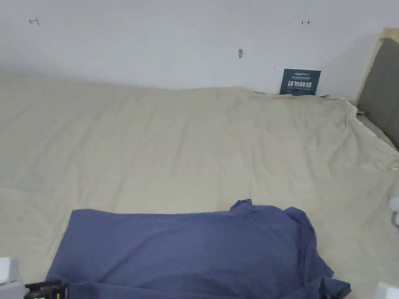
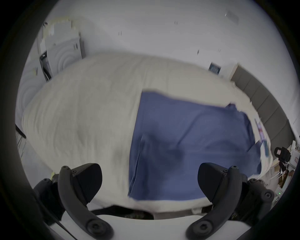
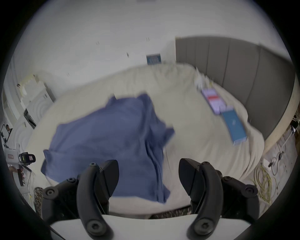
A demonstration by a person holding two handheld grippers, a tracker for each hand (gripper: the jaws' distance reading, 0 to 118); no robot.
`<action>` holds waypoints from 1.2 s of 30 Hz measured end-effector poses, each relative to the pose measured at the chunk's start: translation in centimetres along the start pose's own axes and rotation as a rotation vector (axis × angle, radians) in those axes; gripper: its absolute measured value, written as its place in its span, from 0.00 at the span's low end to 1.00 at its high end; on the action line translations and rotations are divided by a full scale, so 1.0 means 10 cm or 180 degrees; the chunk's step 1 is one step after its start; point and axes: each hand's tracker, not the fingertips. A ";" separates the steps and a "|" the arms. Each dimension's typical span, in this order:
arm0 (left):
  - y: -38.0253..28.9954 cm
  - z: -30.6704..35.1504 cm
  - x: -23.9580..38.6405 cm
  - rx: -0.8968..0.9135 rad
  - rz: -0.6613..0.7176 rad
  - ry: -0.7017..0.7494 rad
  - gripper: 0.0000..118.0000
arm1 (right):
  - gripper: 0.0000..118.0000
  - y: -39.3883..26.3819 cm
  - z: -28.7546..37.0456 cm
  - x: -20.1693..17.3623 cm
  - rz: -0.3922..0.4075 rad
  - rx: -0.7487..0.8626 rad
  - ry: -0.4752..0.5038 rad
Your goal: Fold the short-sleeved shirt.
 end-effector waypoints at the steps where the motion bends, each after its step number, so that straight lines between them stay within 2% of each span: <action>1: 0.11 0.10 0.05 0.0145 -0.0008 -0.0030 1.00 | 0.67 0.13 0.09 -0.02 0.0035 0.0178 0.0019; 5: 0.56 0.47 0.28 0.0764 -0.0059 -0.0203 1.00 | 0.67 0.60 0.42 -0.26 0.0181 0.0823 0.0077; 8: 0.79 0.57 0.43 0.1079 -0.0229 -0.0152 1.00 | 0.67 0.77 0.49 -0.40 0.0320 0.1070 0.0034; 9: 0.82 0.60 0.48 0.1264 -0.0237 -0.0092 0.98 | 0.67 0.80 0.48 -0.44 0.0352 0.1145 0.0008; 10: 0.85 0.62 0.52 0.1417 -0.0256 -0.0057 0.92 | 0.66 0.82 0.48 -0.46 0.0382 0.1193 0.0002; 11: 0.88 0.66 0.60 0.1504 -0.0312 -0.0047 0.84 | 0.63 0.83 0.47 -0.48 0.0408 0.1223 0.0030; 12: 0.91 0.67 0.63 0.1565 -0.0355 -0.0073 0.69 | 0.55 0.85 0.47 -0.49 0.0415 0.1245 0.0074; 14: 0.99 0.64 0.67 0.1533 -0.0388 -0.0070 0.14 | 0.18 0.88 0.40 -0.46 0.0402 0.1296 0.0152; 15: 1.01 0.64 0.74 0.1537 -0.0423 -0.0053 0.00 | 0.00 0.89 0.38 -0.47 0.0412 0.1303 0.0146; 24: 1.26 0.08 0.55 0.1171 -0.0227 -0.0161 0.00 | 0.00 1.03 0.14 -0.52 0.0483 0.1314 0.0109; 33: 1.66 -1.42 0.21 -0.0065 -0.0270 0.0137 0.00 | 0.00 1.15 -0.45 -0.42 0.0391 0.1004 -0.0049; 35: 1.71 -1.76 0.16 -0.0314 -0.0284 0.0248 0.20 | 0.00 1.16 -0.60 -0.38 0.0387 0.0906 -0.0107; 36: 1.73 -1.91 0.14 -0.0466 -0.0326 0.0288 0.38 | 0.00 1.15 -0.68 -0.37 0.0396 0.0867 -0.0143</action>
